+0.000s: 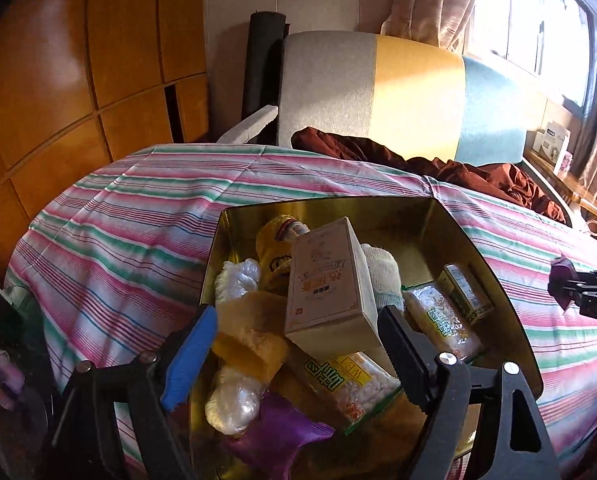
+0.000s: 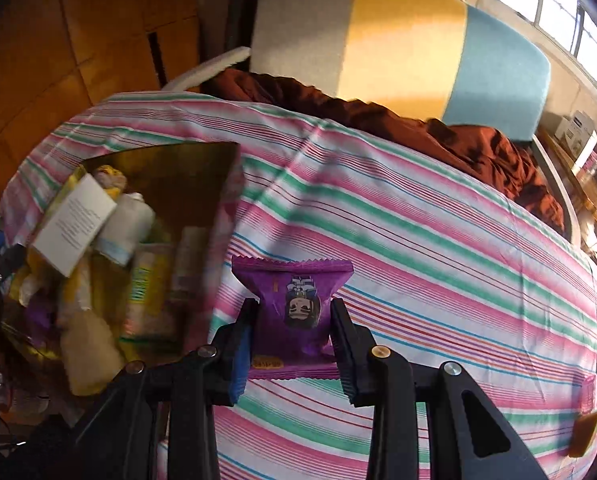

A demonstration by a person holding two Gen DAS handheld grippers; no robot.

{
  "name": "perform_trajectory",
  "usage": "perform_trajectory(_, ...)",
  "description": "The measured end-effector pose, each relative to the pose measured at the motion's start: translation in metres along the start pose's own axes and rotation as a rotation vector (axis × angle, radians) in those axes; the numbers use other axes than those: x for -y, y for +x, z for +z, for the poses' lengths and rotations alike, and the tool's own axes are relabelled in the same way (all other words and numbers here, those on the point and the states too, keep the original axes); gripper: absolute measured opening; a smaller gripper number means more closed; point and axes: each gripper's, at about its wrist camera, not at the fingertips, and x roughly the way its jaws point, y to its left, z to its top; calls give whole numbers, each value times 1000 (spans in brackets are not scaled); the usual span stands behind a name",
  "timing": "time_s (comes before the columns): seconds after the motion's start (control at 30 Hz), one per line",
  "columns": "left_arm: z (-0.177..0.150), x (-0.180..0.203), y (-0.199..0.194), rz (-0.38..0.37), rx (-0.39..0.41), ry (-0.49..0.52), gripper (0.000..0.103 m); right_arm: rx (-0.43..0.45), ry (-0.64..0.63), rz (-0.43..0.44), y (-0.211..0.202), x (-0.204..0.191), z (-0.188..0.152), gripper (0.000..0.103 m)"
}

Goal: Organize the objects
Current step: 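Carry the beige box with the left tool into the tray and release it, then carry the purple packet with the right tool into the tray and release it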

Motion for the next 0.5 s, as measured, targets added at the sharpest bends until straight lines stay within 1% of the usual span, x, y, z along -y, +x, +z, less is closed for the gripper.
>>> perform_trajectory(0.1,-4,-6,-4,3,-3,-14,87,14,-51,49,8,-39,14,35)
perform_trajectory(0.23,-10,-14,-8,7,-7,-26,92,-11,-85,86,30,-75,21,35)
perform_trajectory(0.33,-14,-19,-10,16,-8,-37,96,-37,-88,101,48,-93,23,36)
perform_trajectory(0.37,-15,-20,-10,23,-12,-38,101,-47,-87,103,53,-97,22,36)
perform_trajectory(0.4,-16,-21,-10,29,-14,-41,103,-55,-84,103,58,-100,22,36)
perform_trajectory(0.47,-17,-24,-11,34,-15,-47,103,-75,-75,109,67,-104,21,36)
perform_trajectory(0.5,-18,-24,-11,41,-15,-47,103,-82,-69,115,70,-105,21,41)
